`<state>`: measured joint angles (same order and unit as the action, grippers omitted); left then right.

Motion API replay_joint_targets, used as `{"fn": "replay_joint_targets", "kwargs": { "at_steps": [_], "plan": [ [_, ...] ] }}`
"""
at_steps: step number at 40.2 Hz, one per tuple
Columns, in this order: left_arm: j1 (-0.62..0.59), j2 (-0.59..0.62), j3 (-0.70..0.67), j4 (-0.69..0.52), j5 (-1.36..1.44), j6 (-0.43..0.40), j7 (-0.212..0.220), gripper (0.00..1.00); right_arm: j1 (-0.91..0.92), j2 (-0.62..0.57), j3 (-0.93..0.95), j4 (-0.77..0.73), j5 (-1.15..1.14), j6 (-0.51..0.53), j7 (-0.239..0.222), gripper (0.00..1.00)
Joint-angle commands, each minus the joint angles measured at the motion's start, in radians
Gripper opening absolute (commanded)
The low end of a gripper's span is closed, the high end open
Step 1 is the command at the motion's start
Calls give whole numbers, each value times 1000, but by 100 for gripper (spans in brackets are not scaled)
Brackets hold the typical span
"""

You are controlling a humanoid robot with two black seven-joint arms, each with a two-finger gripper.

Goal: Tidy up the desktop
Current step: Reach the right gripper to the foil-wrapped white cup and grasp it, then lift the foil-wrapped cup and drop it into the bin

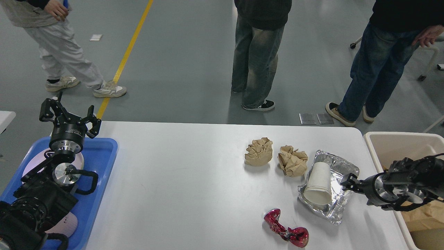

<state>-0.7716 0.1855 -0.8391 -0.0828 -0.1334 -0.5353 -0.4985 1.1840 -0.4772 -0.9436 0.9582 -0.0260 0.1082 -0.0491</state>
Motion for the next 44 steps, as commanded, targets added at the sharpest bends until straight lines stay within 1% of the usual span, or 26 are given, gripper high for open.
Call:
{"fn": "replay_joint_targets", "kwargs": {
  "at_steps": [1, 4, 5, 14, 16, 25, 32, 40, 44],
  "plan": [
    [0, 0, 0, 0, 0, 0, 0, 96, -1, 0, 2, 1, 8, -4, 2, 15],
    [0, 0, 0, 0, 0, 0, 0, 96, -7, -1, 2, 1, 20, -4, 2, 3],
    [0, 0, 0, 0, 0, 0, 0, 96, -10, -1, 2, 1, 24, -4, 2, 1],
    [0, 0, 0, 0, 0, 0, 0, 96, -30, 0, 2, 13, 32, 11, 2, 2],
    [0, 0, 0, 0, 0, 0, 0, 96, -29, 0, 2, 10, 34, 5, 2, 0],
    [0, 0, 0, 0, 0, 0, 0, 96, -7, -11, 3, 10, 34, -2, 2, 0],
    [0, 0, 0, 0, 0, 0, 0, 96, 74, -89, 3, 51, 41, 8, 2, 0],
    [0, 0, 0, 0, 0, 0, 0, 96, 272, -241, -4, 154, 40, 24, 9, 0],
    [0, 0, 0, 0, 0, 0, 0, 96, 368, -287, -15, 163, 40, 70, 9, 0]
  ]
}}
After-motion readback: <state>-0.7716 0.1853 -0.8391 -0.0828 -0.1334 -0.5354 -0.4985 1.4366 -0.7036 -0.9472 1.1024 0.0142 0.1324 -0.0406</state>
